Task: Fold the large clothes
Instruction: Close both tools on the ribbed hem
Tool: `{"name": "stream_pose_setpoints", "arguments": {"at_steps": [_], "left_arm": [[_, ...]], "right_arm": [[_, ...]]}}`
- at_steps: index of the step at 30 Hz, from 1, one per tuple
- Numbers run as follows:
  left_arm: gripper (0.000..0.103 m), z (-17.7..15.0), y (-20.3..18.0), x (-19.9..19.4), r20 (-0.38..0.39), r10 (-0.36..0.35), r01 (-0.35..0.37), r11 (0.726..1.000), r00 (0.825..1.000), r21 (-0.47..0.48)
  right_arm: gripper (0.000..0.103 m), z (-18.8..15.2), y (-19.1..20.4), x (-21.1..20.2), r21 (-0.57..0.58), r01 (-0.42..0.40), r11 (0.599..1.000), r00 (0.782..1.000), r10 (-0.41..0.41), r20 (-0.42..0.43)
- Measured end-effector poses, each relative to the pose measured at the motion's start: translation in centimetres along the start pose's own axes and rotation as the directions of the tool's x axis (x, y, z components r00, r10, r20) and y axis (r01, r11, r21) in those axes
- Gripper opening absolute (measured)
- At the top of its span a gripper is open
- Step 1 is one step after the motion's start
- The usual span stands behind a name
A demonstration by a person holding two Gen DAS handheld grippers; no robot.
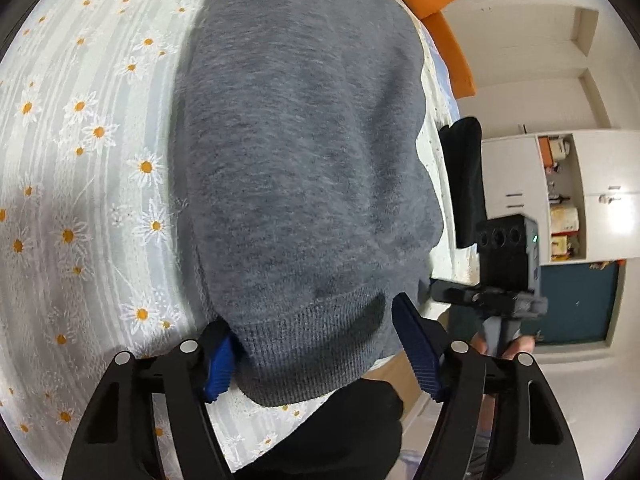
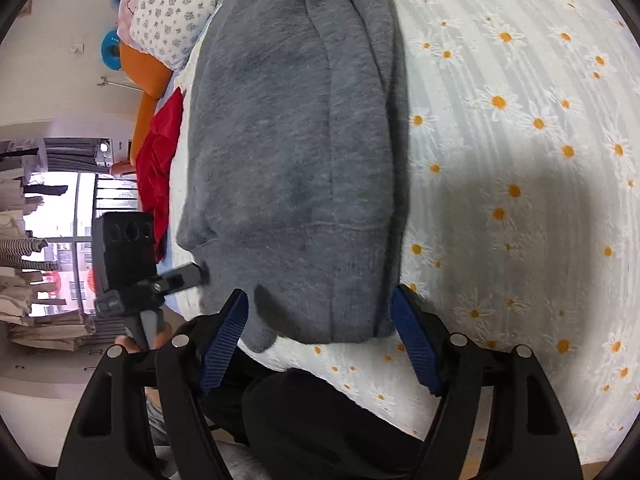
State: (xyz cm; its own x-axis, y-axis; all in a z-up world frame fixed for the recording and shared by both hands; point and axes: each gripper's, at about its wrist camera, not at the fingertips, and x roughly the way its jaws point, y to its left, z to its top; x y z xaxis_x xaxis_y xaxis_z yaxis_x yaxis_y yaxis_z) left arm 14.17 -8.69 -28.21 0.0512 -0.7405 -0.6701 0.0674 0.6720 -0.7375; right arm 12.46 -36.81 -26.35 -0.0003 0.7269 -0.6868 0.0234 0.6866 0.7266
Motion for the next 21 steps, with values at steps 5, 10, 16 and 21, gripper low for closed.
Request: {"name": "stream_pose_setpoints", "arguments": {"at_steps": [5, 10, 16, 21], "left_arm": [[0.076, 0.3, 0.1, 0.4, -0.026, 0.015, -0.015, 1.0, 1.0, -0.011], [0.078, 0.5, -0.5, 0.6, -0.023, 0.019, -0.02, 1.0, 1.0, -0.016], [0.053, 0.8, -0.3, 0.5, -0.036, 0.009, -0.01, 0.999, 0.999, -0.046], [0.041, 1.1, -0.3, -0.9, -0.048, -0.063, 0.061, 0.996, 0.997, -0.06]], "right_arm": [[0.073, 0.8, 0.7, 0.8, 0.009, -0.038, 0.999, 0.999, 0.038, -0.023], [0.047, 1.0, 0.2, 0.9, 0.028, -0.029, 0.999, 0.999, 0.029, -0.018], [0.028, 1.0, -0.6, 0.1, 0.039, -0.075, 0.996, 0.997, 0.075, -0.006], [0.025, 1.1, 0.4, -0.7, 0.025, -0.128, 0.991, 0.992, 0.128, 0.014]]}}
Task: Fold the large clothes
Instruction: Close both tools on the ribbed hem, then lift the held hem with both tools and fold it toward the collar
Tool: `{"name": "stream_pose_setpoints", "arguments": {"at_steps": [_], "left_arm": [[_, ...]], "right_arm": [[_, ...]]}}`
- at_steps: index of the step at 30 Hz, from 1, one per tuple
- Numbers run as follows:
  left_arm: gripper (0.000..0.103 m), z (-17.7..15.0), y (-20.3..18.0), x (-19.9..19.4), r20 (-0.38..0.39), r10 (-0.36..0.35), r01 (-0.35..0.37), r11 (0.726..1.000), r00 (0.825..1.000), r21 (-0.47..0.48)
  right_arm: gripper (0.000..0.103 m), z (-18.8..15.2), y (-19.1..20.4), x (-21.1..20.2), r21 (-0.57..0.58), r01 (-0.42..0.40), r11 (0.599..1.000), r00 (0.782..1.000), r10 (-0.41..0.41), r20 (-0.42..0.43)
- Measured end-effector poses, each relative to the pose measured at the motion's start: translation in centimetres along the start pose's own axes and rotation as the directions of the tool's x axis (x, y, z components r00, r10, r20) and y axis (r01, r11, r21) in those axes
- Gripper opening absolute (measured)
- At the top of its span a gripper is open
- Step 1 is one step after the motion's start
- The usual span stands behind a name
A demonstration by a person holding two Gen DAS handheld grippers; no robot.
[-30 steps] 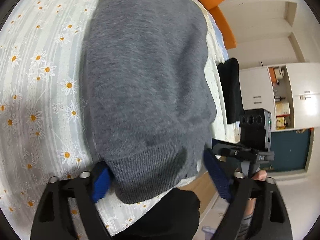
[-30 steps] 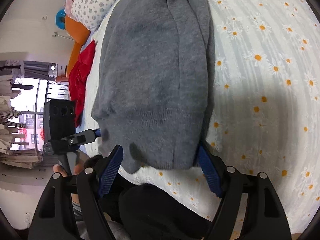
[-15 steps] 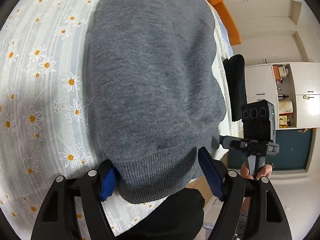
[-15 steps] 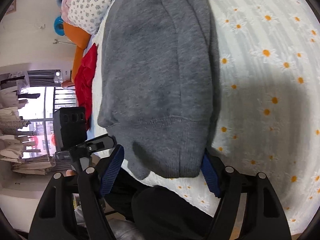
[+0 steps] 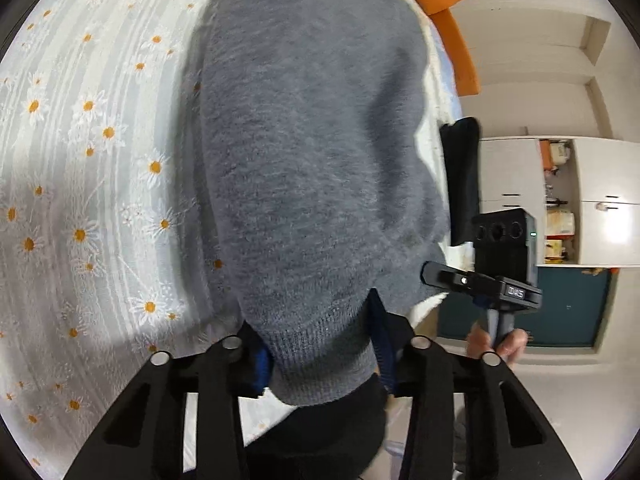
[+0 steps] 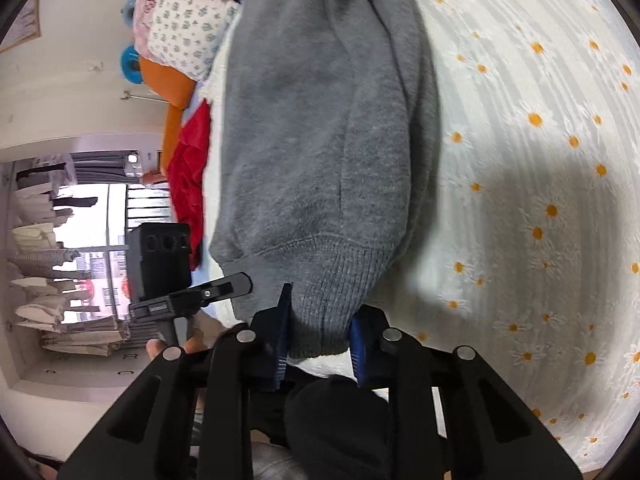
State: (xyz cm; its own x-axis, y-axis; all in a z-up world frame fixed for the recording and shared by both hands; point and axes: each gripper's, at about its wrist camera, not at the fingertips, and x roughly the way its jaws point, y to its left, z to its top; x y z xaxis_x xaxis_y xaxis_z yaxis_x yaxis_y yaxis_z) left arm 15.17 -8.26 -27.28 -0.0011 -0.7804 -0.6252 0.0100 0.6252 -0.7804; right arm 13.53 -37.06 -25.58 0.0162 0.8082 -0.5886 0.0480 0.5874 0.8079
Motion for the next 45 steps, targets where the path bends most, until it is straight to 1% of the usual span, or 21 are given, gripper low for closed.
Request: {"name": "stream_pose_setpoints", "arguments": {"at_steps": [6, 11, 14, 17, 20, 21, 24, 26, 28, 31, 34, 36, 37, 38, 39, 40, 41, 42, 43, 44, 45], "left_arm": [[0.041, 2.0, -3.1, -3.5, 0.002, -0.099, 0.099, 0.995, 0.995, 0.009], [0.041, 5.9, -5.5, -5.9, 0.012, -0.161, 0.161, 0.987, 0.987, -0.01], [0.041, 9.5, -6.5, -7.2, 0.036, -0.188, 0.189, 0.982, 0.982, -0.026], [0.043, 12.8, -7.1, -8.0, 0.045, -0.192, 0.193, 0.98, 0.98, -0.035], [0.052, 16.2, -7.3, -8.1, 0.049, -0.188, 0.19, 0.98, 0.981, -0.052], [0.053, 17.4, -7.4, -8.0, 0.051, -0.174, 0.177, 0.983, 0.983, -0.05], [0.059, 20.6, -6.4, -8.1, 0.07, -0.148, 0.152, 0.986, 0.987, -0.067], [0.063, 22.5, -5.5, -7.8, 0.09, -0.111, 0.119, 0.989, 0.99, -0.084], [0.063, 24.2, -4.6, -7.1, 0.096, -0.095, 0.106, 0.988, 0.991, -0.113], [0.065, 26.0, -2.4, -5.8, 0.106, -0.087, 0.104, 0.981, 0.991, -0.166], [0.065, 27.0, -0.4, -5.0, 0.125, -0.108, 0.132, 0.969, 0.986, -0.208], [0.066, 27.2, 0.3, -5.0, 0.135, -0.14, 0.168, 0.958, 0.981, -0.234], [0.067, 27.2, 0.4, -5.1, 0.137, -0.154, 0.184, 0.953, 0.978, -0.242], [0.067, 27.2, 0.4, -5.4, 0.135, -0.163, 0.192, 0.952, 0.977, -0.24], [0.07, 27.1, -0.1, -6.1, 0.13, -0.159, 0.186, 0.957, 0.979, -0.223], [0.083, 26.8, -0.8, -7.0, 0.143, -0.149, 0.175, 0.966, 0.979, -0.191], [0.091, 26.3, -1.9, -8.4, 0.182, -0.137, 0.165, 0.975, 0.974, -0.149], [0.097, 25.8, -3.1, -9.8, 0.233, -0.118, 0.146, 0.983, 0.965, -0.107], [0.097, 25.5, -3.9, -10.8, 0.266, -0.113, 0.137, 0.988, 0.957, -0.076], [0.097, 24.8, -5.4, -12.4, 0.304, -0.138, 0.151, 0.988, 0.943, -0.017], [0.097, 24.3, -6.4, -13.2, 0.315, -0.168, 0.17, 0.985, 0.934, 0.023]], "right_arm": [[0.025, 1.7, 2.9, -2.2, -0.035, -0.105, 0.994, 0.993, 0.107, 0.049], [0.025, 5.5, 6.3, -4.5, -0.077, -0.154, 0.985, 0.98, 0.162, 0.118], [0.025, 8.5, 7.8, -5.0, -0.075, -0.168, 0.983, 0.972, 0.178, 0.152], [0.025, 11.5, 8.8, -5.1, -0.068, -0.17, 0.983, 0.968, 0.179, 0.175], [0.025, 15.6, 9.2, -5.3, -0.04, -0.171, 0.984, 0.964, 0.176, 0.198], [0.025, 16.5, 9.0, -5.0, -0.028, -0.177, 0.984, 0.963, 0.179, 0.2], [0.025, 20.1, 8.4, -3.9, 0.02, -0.174, 0.984, 0.964, 0.167, 0.206], [0.025, 22.6, 7.5, -3.0, 0.055, -0.164, 0.985, 0.964, 0.148, 0.219], [0.025, 24.4, 6.5, -2.1, 0.084, -0.163, 0.983, 0.965, 0.141, 0.223], [0.026, 26.6, 5.1, -0.6, 0.111, -0.153, 0.982, 0.967, 0.125, 0.222], [0.025, 28.0, 4.5, 0.3, 0.116, -0.154, 0.981, 0.965, 0.124, 0.23], [0.04, 28.7, 4.6, 0.3, 0.116, -0.168, 0.979, 0.959, 0.135, 0.251], [0.061, 28.8, 4.8, 0.2, 0.109, -0.205, 0.973, 0.951, 0.172, 0.255], [0.076, 28.9, 5.3, -0.3, 0.095, -0.233, 0.968, 0.944, 0.202, 0.26], [0.081, 28.7, 6.1, -0.8, 0.077, -0.224, 0.972, 0.941, 0.195, 0.278], [0.086, 28.5, 7.2, -1.7, 0.043, -0.189, 0.981, 0.937, 0.166, 0.308], [0.086, 28.0, 8.6, -2.9, -0.013, -0.153, 0.988, 0.932, 0.149, 0.331], [0.086, 27.7, 9.5, -3.5, -0.05, -0.149, 0.988, 0.93, 0.157, 0.332], [0.086, 27.0, 10.7, -4.3, -0.097, -0.133, 0.986, 0.932, 0.158, 0.326], [0.086, 26.3, 11.9, -4.9, -0.148, -0.094, 0.984, 0.936, 0.138, 0.325], [0.086, 25.8, 12.9, -5.2, -0.192, -0.057, 0.98, 0.938, 0.118, 0.325]]}}
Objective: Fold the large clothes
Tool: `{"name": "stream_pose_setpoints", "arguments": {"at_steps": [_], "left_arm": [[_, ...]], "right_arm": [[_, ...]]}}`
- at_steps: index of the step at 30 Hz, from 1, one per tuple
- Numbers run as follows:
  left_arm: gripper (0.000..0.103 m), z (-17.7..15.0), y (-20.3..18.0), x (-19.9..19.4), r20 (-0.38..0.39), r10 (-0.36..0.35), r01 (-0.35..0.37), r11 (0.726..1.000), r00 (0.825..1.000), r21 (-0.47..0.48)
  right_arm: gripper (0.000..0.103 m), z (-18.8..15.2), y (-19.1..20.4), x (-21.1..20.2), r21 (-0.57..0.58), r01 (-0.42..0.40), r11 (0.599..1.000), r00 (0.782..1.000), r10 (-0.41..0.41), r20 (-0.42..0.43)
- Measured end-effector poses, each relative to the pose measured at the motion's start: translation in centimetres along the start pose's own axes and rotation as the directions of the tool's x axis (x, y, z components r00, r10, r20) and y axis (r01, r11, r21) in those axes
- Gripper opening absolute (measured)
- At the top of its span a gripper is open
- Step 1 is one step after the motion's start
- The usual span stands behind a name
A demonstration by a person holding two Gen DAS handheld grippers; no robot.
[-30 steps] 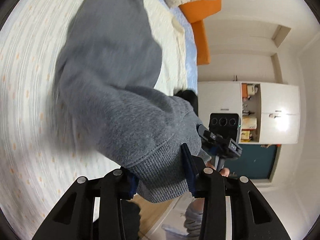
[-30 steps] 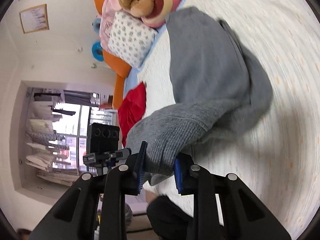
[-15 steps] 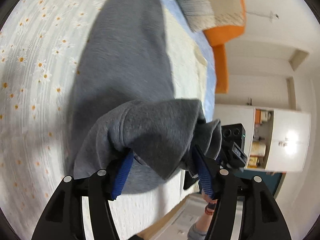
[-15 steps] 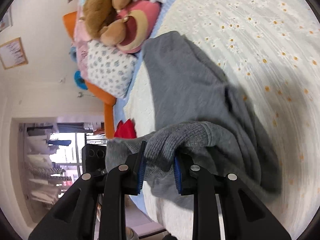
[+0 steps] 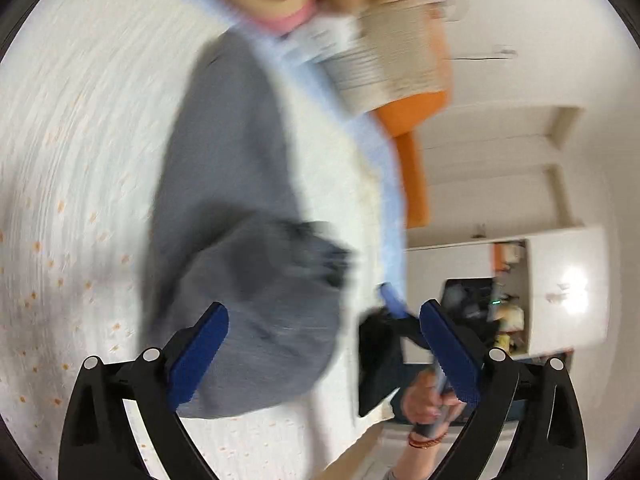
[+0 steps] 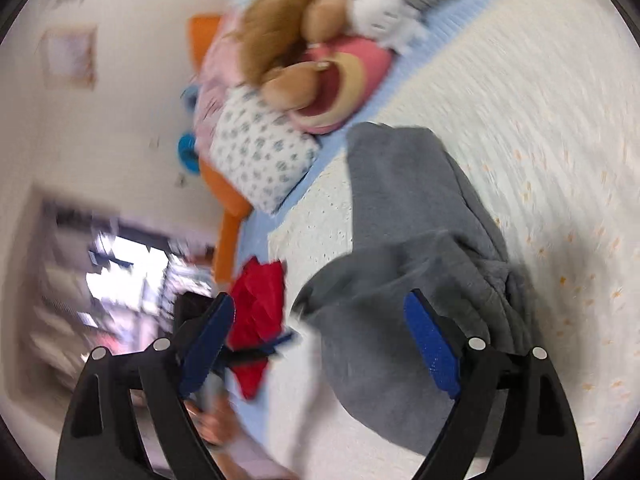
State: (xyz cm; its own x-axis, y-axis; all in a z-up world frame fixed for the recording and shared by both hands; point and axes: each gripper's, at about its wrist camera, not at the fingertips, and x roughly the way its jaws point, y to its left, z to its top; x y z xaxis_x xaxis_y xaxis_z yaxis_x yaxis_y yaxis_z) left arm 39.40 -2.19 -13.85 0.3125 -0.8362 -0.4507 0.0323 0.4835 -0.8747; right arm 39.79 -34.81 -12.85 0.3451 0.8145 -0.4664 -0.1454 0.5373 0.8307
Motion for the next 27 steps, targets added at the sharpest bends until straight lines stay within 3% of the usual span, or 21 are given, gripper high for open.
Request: {"name": "stream_pose_setpoints", "arguments": {"at_steps": [2, 5, 10, 12, 14, 15, 18, 22, 27], "left_arm": [[0.097, -0.3, -1.6, -0.3, -0.003, -0.014, 0.014, 0.999, 1.0, 0.044], [0.097, -1.7, -4.0, 2.1, -0.079, 0.019, -0.007, 0.989, 0.997, 0.146], [0.097, -2.9, -4.3, 7.7, -0.159, 0.144, -0.1, 0.961, 0.977, 0.258], [0.096, -2.5, -3.2, 9.7, -0.16, 0.196, -0.148, 0.952, 0.968, 0.267], [0.088, -1.6, -1.8, 11.4, -0.14, 0.266, -0.219, 0.935, 0.954, 0.279], [0.079, -1.6, -1.0, 11.5, -0.127, 0.304, -0.259, 0.923, 0.944, 0.285], [0.074, -1.0, 0.5, 12.7, -0.077, 0.363, -0.322, 0.891, 0.929, 0.319], [0.073, -0.6, 1.5, 13.1, -0.002, 0.392, -0.366, 0.86, 0.92, 0.355], [0.073, -0.9, 1.0, 12.5, 0.01, 0.384, -0.361, 0.859, 0.923, 0.362]], "right_arm": [[0.071, -1.1, 1.9, -0.4, -0.11, 0.069, 0.992, 0.997, -0.072, -0.023], [0.052, -2.8, 2.6, 0.3, -0.2, 0.15, 0.968, 0.986, -0.163, -0.045], [0.034, -4.4, -0.2, 3.0, -0.222, 0.253, 0.942, 0.956, -0.279, -0.095], [0.033, -4.3, -1.4, 4.3, -0.213, 0.277, 0.937, 0.949, -0.302, -0.095], [0.032, -3.7, -2.4, 5.6, -0.208, 0.293, 0.933, 0.944, -0.316, -0.09], [0.032, -3.4, -2.6, 6.1, -0.205, 0.304, 0.93, 0.942, -0.326, -0.083], [0.028, -2.6, -3.6, 8.0, -0.225, 0.364, 0.904, 0.921, -0.386, -0.06], [0.027, -2.0, -5.1, 9.8, -0.214, 0.384, 0.898, 0.915, -0.401, -0.04], [0.028, -1.8, -5.2, 9.6, -0.199, 0.381, 0.903, 0.917, -0.396, -0.042]]}}
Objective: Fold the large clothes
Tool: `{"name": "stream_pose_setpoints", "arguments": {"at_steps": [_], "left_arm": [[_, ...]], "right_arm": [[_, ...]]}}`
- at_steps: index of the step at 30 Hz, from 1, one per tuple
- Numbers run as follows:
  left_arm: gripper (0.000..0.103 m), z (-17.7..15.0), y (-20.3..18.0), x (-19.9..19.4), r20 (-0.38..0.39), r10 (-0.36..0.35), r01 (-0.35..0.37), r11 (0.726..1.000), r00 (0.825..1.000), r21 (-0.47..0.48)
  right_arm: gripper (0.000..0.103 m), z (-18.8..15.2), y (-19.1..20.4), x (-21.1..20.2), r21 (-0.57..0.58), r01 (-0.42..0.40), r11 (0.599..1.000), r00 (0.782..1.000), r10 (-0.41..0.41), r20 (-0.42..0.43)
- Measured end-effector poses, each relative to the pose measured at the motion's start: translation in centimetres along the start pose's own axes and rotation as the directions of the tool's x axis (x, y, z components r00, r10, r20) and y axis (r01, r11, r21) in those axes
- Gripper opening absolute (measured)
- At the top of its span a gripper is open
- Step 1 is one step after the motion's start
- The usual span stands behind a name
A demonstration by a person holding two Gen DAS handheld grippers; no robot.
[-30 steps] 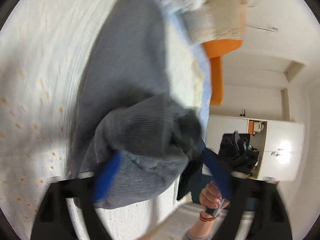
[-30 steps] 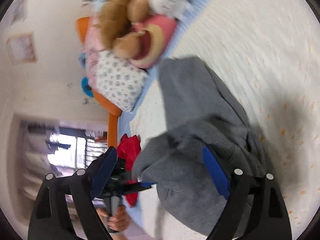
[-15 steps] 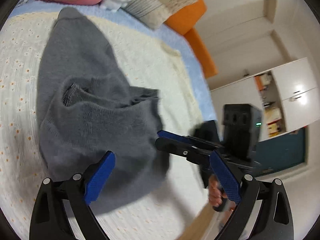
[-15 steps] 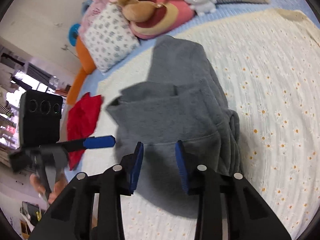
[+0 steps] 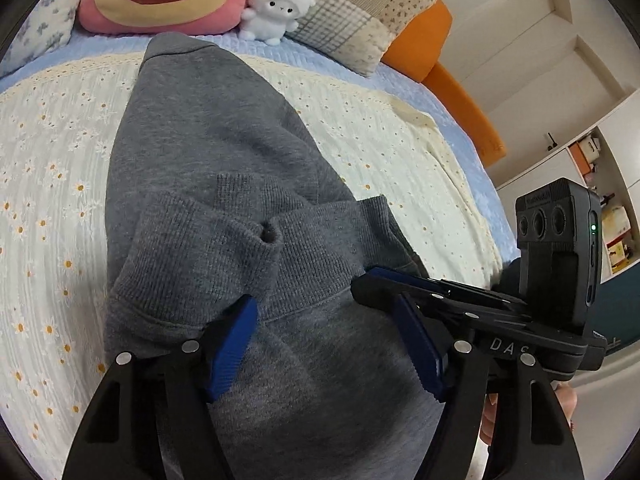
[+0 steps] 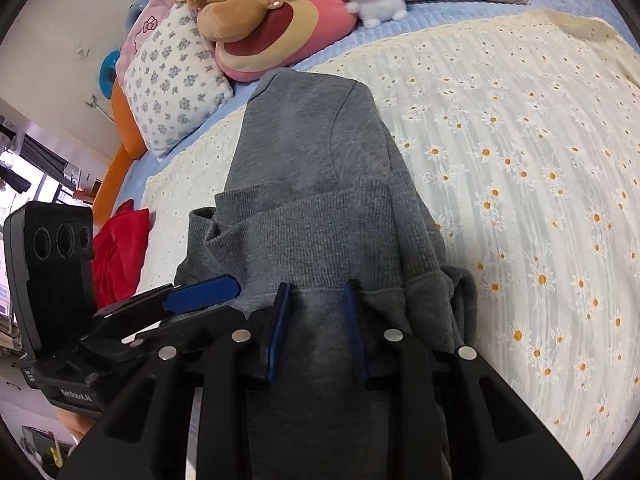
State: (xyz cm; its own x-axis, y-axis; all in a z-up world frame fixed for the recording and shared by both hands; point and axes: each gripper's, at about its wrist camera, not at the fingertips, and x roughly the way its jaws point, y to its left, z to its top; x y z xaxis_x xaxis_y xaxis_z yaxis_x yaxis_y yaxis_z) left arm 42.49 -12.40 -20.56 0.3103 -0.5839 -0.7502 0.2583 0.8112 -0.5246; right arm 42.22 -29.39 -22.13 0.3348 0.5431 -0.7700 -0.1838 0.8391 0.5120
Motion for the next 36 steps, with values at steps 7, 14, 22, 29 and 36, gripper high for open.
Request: {"name": "stream_pose_setpoints", "arguments": {"at_steps": [7, 14, 22, 29, 36], "left_arm": [[0.088, -0.8, -2.8, -7.7, 0.092, 0.041, -0.047, 0.996, 0.995, 0.07], [0.092, -4.3, 0.2, -11.2, 0.035, 0.047, -0.049, 0.997, 0.998, 0.054], [0.092, -7.2, 5.2, -6.5, -0.033, -0.079, 0.076, 0.995, 0.996, -0.069], [0.095, -8.4, 7.6, -2.8, -0.075, -0.134, 0.122, 0.983, 0.988, -0.139], [0.095, -9.0, 7.7, -2.9, -0.107, -0.226, 0.204, 0.961, 0.968, -0.188]], "right_arm": [[0.065, -0.5, 1.8, -7.3, -0.065, 0.048, 0.997, 0.998, -0.045, 0.047], [0.086, -4.5, -2.1, -11.7, -0.002, -0.029, 1.0, 0.998, 0.029, -0.05], [0.086, -7.7, -7.3, -6.7, 0.183, -0.197, 0.963, 0.964, 0.224, -0.142], [0.087, -7.4, -8.6, -2.7, 0.282, -0.286, 0.916, 0.933, 0.333, -0.138], [0.059, -7.5, -8.5, -3.2, 0.321, -0.367, 0.873, 0.902, 0.418, -0.106]]}}
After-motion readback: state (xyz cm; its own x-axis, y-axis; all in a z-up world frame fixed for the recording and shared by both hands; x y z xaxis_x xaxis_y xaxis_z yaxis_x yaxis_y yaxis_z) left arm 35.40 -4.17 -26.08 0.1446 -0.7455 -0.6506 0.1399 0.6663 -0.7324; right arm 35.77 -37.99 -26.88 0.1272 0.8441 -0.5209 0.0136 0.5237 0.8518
